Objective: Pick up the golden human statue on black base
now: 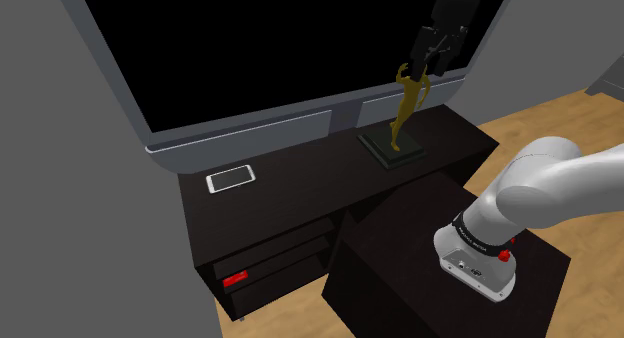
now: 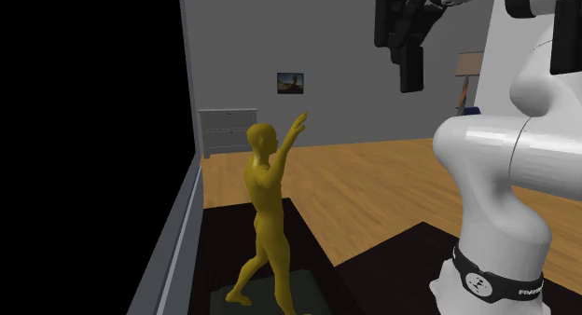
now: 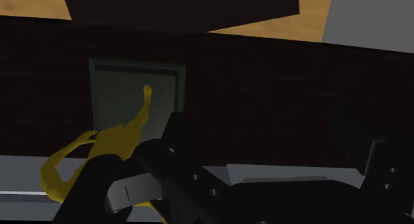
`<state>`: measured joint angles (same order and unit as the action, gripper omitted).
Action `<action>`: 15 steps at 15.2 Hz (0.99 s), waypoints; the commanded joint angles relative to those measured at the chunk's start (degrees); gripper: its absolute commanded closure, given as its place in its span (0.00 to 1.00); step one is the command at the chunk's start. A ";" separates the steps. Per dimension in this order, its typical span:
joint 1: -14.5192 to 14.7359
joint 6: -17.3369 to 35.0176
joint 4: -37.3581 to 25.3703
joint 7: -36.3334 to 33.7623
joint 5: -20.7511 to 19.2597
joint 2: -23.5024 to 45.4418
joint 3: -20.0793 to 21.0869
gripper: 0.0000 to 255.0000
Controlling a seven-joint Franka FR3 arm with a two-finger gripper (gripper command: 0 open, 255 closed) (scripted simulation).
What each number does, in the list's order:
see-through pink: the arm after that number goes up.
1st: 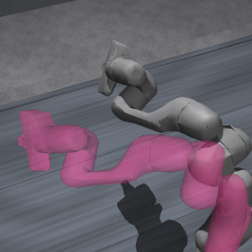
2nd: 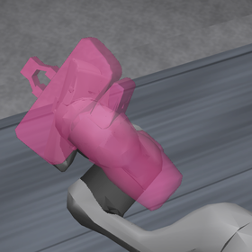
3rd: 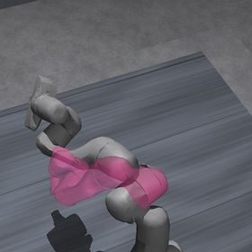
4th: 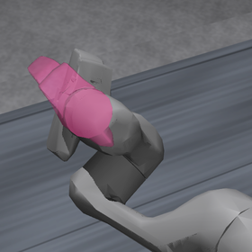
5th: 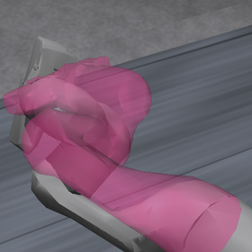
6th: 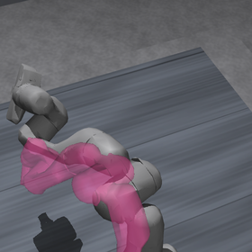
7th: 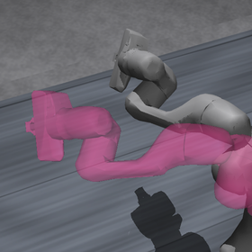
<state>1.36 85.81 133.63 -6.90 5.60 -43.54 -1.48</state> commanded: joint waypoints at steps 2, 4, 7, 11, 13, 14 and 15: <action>-0.31 0.81 -0.11 1.64 -0.98 0.53 -1.13 0.00; -0.90 2.51 -0.55 4.88 -2.82 1.80 -3.38 0.00; -1.62 5.14 -1.71 9.66 -5.20 4.20 -6.75 0.00; -2.24 8.71 -4.23 15.95 -7.52 8.25 -11.25 0.00; -2.40 10.44 -5.91 19.09 -8.26 10.61 -13.49 0.00; -2.44 11.28 -6.86 20.67 -8.51 11.87 -14.61 0.00; -2.45 12.10 -7.88 22.26 -8.67 13.18 -15.73 0.00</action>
<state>-1.07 97.20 126.78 13.77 -2.85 -31.50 -16.18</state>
